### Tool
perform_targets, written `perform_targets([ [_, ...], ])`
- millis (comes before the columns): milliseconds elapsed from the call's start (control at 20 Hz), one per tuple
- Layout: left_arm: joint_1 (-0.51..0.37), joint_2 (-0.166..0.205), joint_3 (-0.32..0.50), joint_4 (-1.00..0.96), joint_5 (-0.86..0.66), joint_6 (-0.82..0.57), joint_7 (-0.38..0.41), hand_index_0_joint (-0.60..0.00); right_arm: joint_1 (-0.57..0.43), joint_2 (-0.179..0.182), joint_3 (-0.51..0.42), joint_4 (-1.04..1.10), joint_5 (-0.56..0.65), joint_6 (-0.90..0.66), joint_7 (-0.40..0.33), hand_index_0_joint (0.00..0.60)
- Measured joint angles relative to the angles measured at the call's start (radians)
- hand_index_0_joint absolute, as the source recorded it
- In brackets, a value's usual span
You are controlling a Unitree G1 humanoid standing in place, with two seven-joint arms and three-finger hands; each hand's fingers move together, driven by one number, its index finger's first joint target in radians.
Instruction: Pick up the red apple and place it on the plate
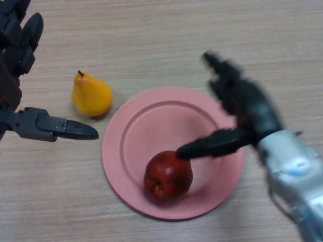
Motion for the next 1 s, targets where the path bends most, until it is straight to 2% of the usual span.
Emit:
perform_targets([
  [50,-0.003,0.003,0.000,0.001,0.000,0.000,-0.001,0.000,0.004,0.000,-0.085,-0.045,-0.001,0.023,0.022,0.000],
  [150,-0.013,0.007,-0.001,0.001,0.000,0.000,-0.005,0.000,0.026,-0.014,-0.175,-0.125,-0.002,0.087,0.048,0.000],
  [250,-0.014,0.007,-0.001,0.001,0.000,0.000,-0.008,0.000,0.056,-0.046,-0.217,-0.203,0.002,0.139,0.071,0.000],
  [350,-0.001,0.004,-0.004,-0.007,0.001,0.011,-0.010,0.000,0.067,-0.061,-0.260,-0.286,0.052,0.171,0.072,0.000],
  [550,0.002,-0.003,-0.021,-0.041,0.023,0.181,-0.023,0.000,0.112,-0.123,-0.328,-0.395,0.106,0.172,0.073,0.000],
  [650,0.002,-0.016,-0.044,-0.052,0.060,0.188,-0.043,0.000,0.160,-0.123,-0.339,-0.391,0.105,0.173,0.093,0.000],
  [700,0.004,-0.031,-0.046,-0.054,0.060,0.188,-0.049,0.000,0.164,-0.123,-0.343,-0.391,0.107,0.173,0.106,0.000],
  [800,0.012,-0.036,-0.052,-0.070,0.061,0.188,-0.078,0.000,0.162,-0.123,-0.362,-0.392,0.118,0.173,0.109,0.000],
  [1000,0.018,-0.062,-0.078,-0.080,0.095,0.170,-0.075,0.000,0.179,-0.123,-0.391,-0.392,0.139,0.170,0.107,0.000],
])
